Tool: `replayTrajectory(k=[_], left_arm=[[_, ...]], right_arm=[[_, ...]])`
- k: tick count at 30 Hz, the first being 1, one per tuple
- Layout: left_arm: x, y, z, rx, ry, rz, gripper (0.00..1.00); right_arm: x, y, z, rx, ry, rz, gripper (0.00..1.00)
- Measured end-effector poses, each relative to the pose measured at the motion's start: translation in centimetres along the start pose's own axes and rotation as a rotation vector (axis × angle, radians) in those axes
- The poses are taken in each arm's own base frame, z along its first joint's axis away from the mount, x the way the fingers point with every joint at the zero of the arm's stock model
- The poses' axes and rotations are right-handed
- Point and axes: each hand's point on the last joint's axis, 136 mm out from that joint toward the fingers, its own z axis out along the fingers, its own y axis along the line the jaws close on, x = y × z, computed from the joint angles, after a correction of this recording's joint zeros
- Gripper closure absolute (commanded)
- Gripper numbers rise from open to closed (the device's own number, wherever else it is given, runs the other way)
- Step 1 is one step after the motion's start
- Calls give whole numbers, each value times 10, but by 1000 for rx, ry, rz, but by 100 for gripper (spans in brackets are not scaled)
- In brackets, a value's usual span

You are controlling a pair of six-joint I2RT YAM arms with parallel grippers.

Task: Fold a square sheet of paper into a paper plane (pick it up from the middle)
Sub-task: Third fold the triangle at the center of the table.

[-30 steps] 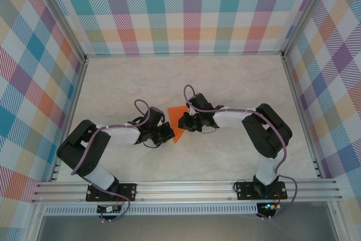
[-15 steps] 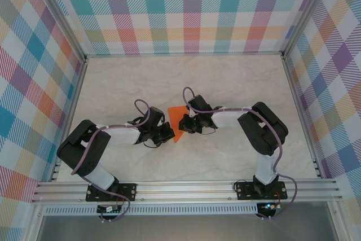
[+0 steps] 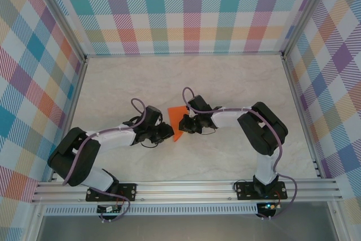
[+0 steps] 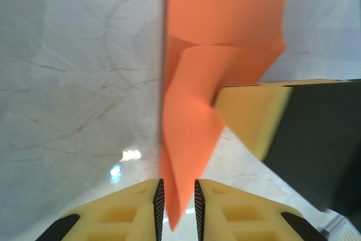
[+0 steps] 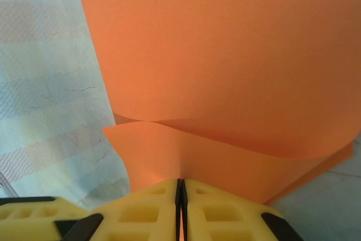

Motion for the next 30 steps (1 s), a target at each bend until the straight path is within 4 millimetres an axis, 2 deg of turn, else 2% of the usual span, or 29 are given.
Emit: replayTrajectory(k=[4,8,14,30], left_arm=[[0,-9,-2,36,3,17,81],[5,-15,5,68,33,34,84],[20,-13,17,63,92,44,84],[23,-2,25,27,114,41,84]], right_arm=[[0,0,0,1,0,0,89],[0,0,0,1,0,1,89],[0,0,0,2,1,2,89],[-1,-2,0,11,-5,8,89]])
